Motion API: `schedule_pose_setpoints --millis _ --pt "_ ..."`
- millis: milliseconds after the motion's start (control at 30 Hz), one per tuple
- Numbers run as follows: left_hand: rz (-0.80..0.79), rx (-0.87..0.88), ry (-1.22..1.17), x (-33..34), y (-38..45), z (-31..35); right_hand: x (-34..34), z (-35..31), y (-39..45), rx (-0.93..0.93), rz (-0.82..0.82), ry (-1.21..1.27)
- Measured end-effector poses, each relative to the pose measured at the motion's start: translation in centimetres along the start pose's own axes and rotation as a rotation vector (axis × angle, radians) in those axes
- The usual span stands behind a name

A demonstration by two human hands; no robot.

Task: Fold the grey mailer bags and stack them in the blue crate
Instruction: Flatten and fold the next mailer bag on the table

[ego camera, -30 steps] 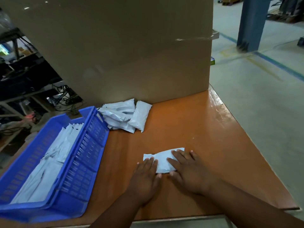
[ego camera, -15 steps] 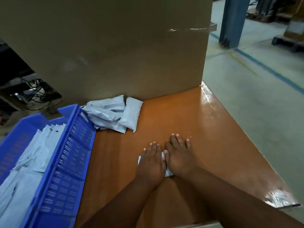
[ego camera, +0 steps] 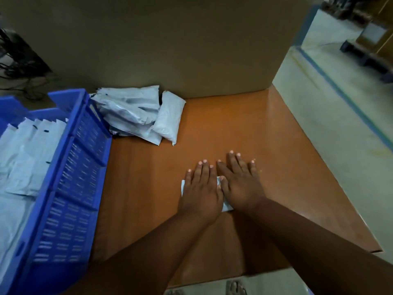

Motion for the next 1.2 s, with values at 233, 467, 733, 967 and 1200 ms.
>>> schedule_pose_setpoints --millis 233,467,733,967,1200 --pt "-0.056 -0.019 -0.043 -2.1 -0.6 -1.9 -2.0 -0.5 -0.5 0.007 -0.076 -0.031" --pt "0.084 0.148 -0.031 -2.6 -2.9 -6.1 -3.9 -4.8 -1.6 -0.281 0.159 -0.076" --pt "0.03 0.178 0.045 -1.3 -4.6 -5.4 0.1 -6.7 -2.0 -0.326 0.089 -0.174" --pt "-0.004 0.155 0.013 -0.8 -4.8 -5.2 0.3 -6.9 -2.2 -0.284 0.068 -0.17" --pt "-0.067 0.122 0.024 -0.7 -4.9 -5.6 -0.3 -6.3 -2.0 -0.311 0.034 -0.029"
Point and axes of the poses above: each hand's wrist, its own y-axis towards the middle knuckle, its own x-axis out of the palm, z = x × y, the point moved 5 cm from there along y, towards the middle knuckle, and after that the axes turned 5 degrees about -x, right-handed, at the moved point
